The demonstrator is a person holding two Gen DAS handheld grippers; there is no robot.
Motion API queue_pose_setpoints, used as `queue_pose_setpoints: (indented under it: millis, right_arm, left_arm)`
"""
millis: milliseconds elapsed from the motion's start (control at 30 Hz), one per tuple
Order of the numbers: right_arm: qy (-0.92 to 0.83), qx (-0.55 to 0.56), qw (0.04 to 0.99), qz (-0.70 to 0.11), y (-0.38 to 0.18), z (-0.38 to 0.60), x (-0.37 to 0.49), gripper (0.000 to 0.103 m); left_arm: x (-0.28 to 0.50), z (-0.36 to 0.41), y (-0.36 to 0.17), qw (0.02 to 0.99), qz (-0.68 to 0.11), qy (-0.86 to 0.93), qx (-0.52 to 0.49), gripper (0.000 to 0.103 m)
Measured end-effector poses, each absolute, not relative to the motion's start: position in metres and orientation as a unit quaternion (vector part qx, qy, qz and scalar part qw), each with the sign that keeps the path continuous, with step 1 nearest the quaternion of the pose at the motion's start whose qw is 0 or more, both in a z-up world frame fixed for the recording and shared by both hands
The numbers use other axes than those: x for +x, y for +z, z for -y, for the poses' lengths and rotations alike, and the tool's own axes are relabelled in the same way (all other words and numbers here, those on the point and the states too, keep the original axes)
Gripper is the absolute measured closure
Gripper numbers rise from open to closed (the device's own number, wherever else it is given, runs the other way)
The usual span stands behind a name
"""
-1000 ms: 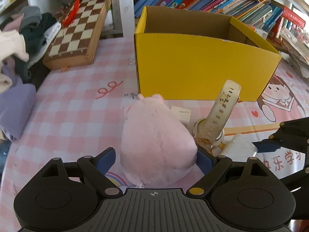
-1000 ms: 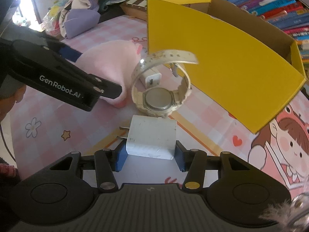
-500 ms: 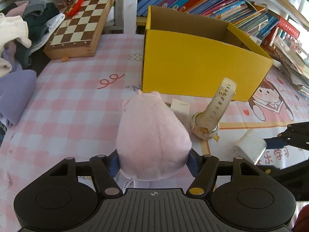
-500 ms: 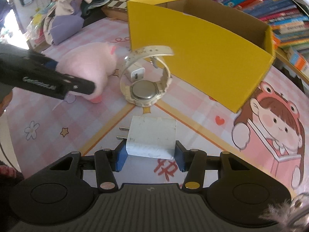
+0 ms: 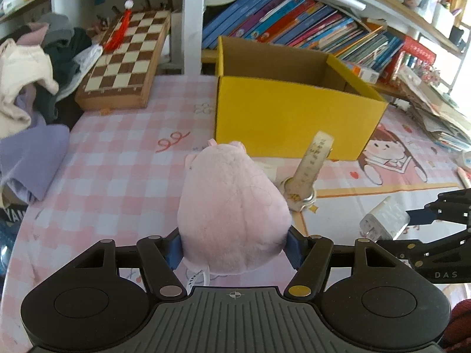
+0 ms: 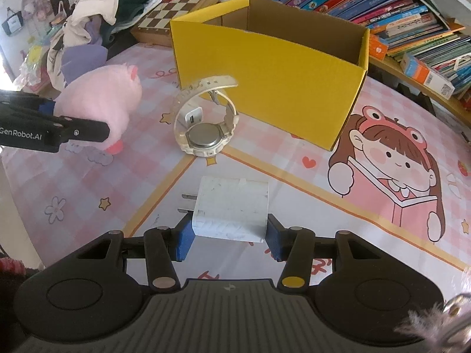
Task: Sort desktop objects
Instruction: 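Lift the plush pig and charger and carry both over the yellow box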
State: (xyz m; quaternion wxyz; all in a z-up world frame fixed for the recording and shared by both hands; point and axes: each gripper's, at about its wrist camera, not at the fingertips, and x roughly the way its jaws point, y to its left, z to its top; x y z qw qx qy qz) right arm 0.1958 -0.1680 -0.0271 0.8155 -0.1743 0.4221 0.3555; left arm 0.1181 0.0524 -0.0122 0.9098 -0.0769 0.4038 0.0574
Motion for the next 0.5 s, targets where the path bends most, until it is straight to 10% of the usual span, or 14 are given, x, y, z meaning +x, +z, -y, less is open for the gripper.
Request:
queue_pose_setpoints:
  millis: [500]
  right_arm:
    - [0.352,-0.177,0.827,-0.400,-0.014,0.170,0.185,0.055]
  left_arm:
    - [0.100,-0.040,0.002,0.924,-0.376,0.028,-0.068,0.037]
